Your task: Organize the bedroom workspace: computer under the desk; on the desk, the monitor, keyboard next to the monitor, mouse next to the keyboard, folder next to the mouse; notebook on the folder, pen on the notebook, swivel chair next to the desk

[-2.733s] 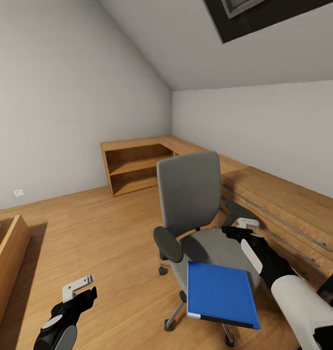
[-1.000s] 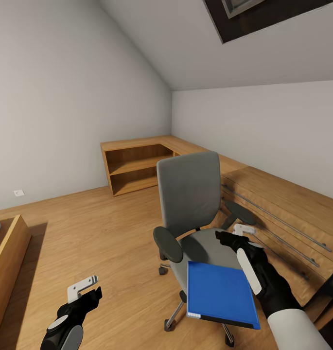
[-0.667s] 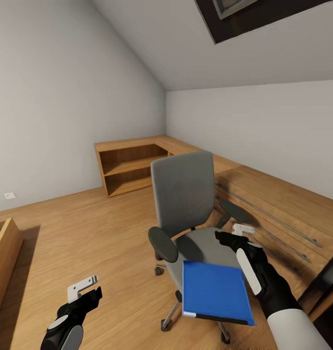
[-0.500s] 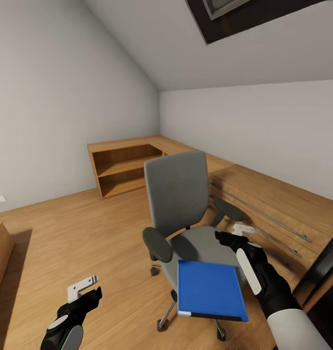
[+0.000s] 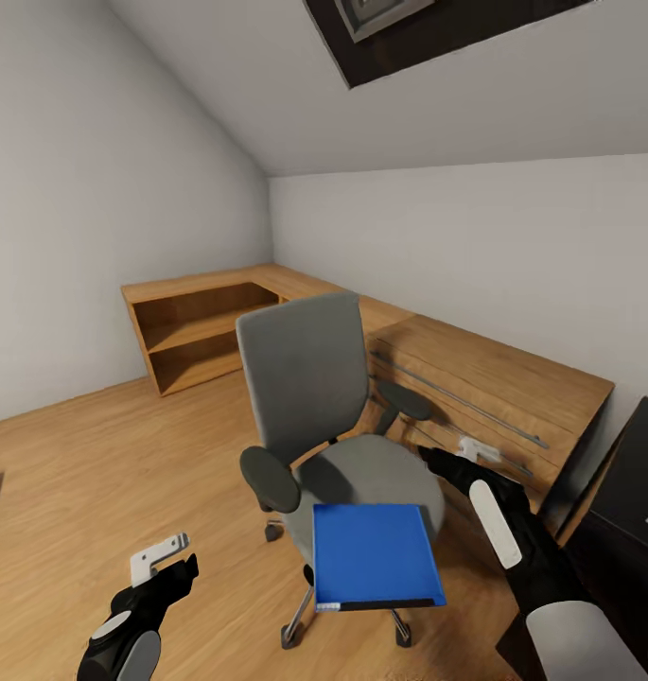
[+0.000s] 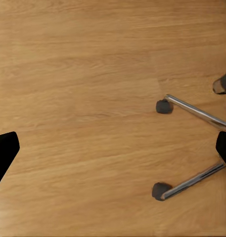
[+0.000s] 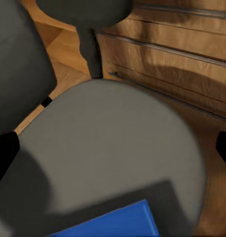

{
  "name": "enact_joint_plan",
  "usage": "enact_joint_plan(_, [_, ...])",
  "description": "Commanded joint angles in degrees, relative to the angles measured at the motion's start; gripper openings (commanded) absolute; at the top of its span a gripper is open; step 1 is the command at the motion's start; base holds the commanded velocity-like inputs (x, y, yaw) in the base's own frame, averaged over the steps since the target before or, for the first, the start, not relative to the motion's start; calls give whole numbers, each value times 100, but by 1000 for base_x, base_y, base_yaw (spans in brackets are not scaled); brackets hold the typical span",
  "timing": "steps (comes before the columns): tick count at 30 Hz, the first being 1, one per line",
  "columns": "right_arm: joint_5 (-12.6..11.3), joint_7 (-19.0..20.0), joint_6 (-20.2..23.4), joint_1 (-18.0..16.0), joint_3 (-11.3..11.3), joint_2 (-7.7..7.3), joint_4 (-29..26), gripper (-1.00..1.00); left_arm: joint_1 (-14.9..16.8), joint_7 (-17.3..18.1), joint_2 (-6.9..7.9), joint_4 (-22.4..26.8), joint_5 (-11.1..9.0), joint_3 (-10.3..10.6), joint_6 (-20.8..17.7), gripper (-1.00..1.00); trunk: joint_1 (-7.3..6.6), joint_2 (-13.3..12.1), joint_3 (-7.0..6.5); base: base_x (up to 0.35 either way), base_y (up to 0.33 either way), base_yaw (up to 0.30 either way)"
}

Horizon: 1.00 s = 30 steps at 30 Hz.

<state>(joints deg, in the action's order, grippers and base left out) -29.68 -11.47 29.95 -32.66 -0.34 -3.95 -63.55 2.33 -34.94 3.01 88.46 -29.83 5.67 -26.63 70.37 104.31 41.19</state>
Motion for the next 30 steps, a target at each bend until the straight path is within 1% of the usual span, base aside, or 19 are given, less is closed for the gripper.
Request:
enact_joint_plan(1, [-129,-45,19,-3,-38,-6,-6,100,4,-56,3,16,-49,13,-9,100,0,3,6,0,0,-262])
enact_joint_plan(2, [-229,-22,20,-1,-202,-9,8,100,4,-63,-1,74,-54,5,-9,100,0,3,6,0,0,-264])
enact_joint_plan(4, [-242,15,23,0,-286,-9,13,100,4,-64,0,90,-55,0,-9,100,0,3,6,0,0,-265])
enact_joint_plan(6, [-262,197,30,3,-476,-4,69,100,4,-65,4,112,-59,-8,-9,100,0,3,6,0,0,-266])
enact_joint_plan(9, [-299,412,43,4,-664,-2,162,100,4,-65,5,120,-63,-15,-9,100,65,123,60,0,0,-266])
enact_joint_plan(10, [-355,532,55,5,-789,-3,212,100,4,-66,6,123,-64,-20,-9,100,87,163,78,0,0,-267])
enact_joint_plan(11, [-393,584,60,5,-846,-4,235,100,4,-66,6,124,-65,-22,-9,100,109,203,96,0,0,-267])
enact_joint_plan(12, [-480,670,68,5,-943,-6,284,100,4,-66,6,125,-66,-25,-9,100,131,244,113,0,0,-267])
enact_joint_plan(13, [-528,706,72,5,-985,-8,310,100,4,-66,6,126,-68,-27,-9,100,153,284,131,0,0,-267])
enact_joint_plan(14, [-626,763,79,6,-1055,-12,362,100,4,-66,6,127,-71,-28,-9,100,175,324,149,0,0,-267])
enact_joint_plan(16, [-719,800,83,6,-1113,-14,414,100,4,-66,6,127,-72,-29,-9,100,219,404,185,0,0,-267])
enact_joint_plan(17, [-855,832,86,6,-1177,-19,487,100,4,-66,6,127,-74,-30,-9,100,241,444,203,0,0,-267])
enact_joint_plan(20, [-982,848,92,6,-1212,-21,537,100,4,-66,6,128,-75,-31,-9,100,307,564,257,0,0,-267])
enact_joint_plan(21, [-1070,855,98,6,-1227,-23,557,100,4,-66,6,128,-75,-31,-9,100,329,605,275,0,0,-267])
enact_joint_plan(23, [-1166,859,106,7,-1239,-24,572,100,4,-66,6,128,-75,-31,-9,100,373,685,311,0,0,-259])
enact_joint_plan(24, [-1428,863,160,12,-1247,-26,606,100,4,-66,6,128,-76,-31,-9,100,395,725,329,0,0,-95])
enact_joint_plan(26, [-1573,866,227,13,-1250,-26,615,100,4,-66,6,128,-76,-30,-9,100,439,805,365,0,0,-63])
enact_joint_plan(30, [-1755,878,353,14,-1253,-26,620,100,4,-66,6,128,-76,-31,-9,100,527,966,437,0,0,-29])
